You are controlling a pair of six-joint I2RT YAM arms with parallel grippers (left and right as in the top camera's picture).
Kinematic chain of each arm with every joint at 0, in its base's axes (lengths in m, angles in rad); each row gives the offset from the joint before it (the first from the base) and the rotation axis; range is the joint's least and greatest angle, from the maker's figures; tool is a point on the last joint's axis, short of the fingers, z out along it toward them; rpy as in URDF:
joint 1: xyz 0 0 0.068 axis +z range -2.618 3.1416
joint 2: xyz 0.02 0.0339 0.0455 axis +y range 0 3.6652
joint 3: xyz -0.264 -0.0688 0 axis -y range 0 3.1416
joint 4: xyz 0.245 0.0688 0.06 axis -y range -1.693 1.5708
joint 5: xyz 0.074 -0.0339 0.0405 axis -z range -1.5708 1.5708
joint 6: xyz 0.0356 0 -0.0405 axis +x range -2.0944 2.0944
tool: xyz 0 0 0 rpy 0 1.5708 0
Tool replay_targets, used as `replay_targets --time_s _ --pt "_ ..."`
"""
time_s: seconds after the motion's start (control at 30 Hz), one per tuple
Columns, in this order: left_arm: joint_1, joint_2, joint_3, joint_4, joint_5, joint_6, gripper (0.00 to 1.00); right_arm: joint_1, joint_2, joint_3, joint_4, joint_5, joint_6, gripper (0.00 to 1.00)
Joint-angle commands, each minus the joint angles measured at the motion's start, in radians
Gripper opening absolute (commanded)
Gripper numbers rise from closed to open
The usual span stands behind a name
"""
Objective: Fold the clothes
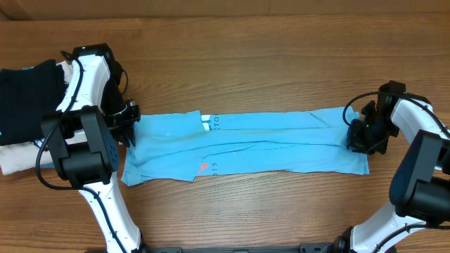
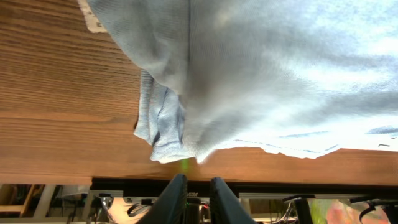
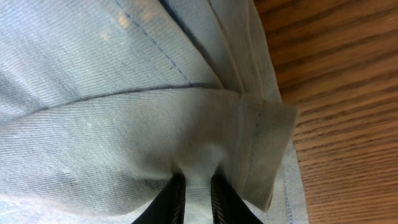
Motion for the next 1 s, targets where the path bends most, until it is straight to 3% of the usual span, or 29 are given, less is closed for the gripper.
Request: replay_targets --time_s 0.0,0.17,0.2,0.27,0.43,0.7,0.97 --pt "0.008 -0.032 -0.009 -0.004 -0.013 0.014 0.18 -0.006 -0.021 -0.016 0.012 -0.011 0.013 0.18" --pt "0.008 -0.032 -0.009 -0.001 -0.012 0.014 0.19 -0.006 -0.021 -0.016 0.015 -0.011 0.016 0.18" --pt "0.008 -0.032 -0.009 0.002 -0.010 0.014 0.23 -0.006 -0.021 -0.016 0.015 -0.011 0.016 0.19" --pt "0.008 -0.032 -0.009 0.013 0.005 0.015 0.43 -0.006 -0.021 -0.016 0.015 -0.011 0.016 0.19" --pt "0.008 -0.032 -0.009 0.048 0.045 0.014 0.55 -0.006 -0.021 -0.016 0.015 -0.011 0.016 0.19" --pt "-0.008 -0.032 -0.009 0.174 0.145 0.014 0.54 -0.006 -0.021 -0.016 0.019 -0.011 0.015 0.19" --pt "-0.030 -0.032 -0.009 0.166 0.140 0.010 0.49 -0.006 -0.021 -0.016 0.014 -0.011 0.015 0.19"
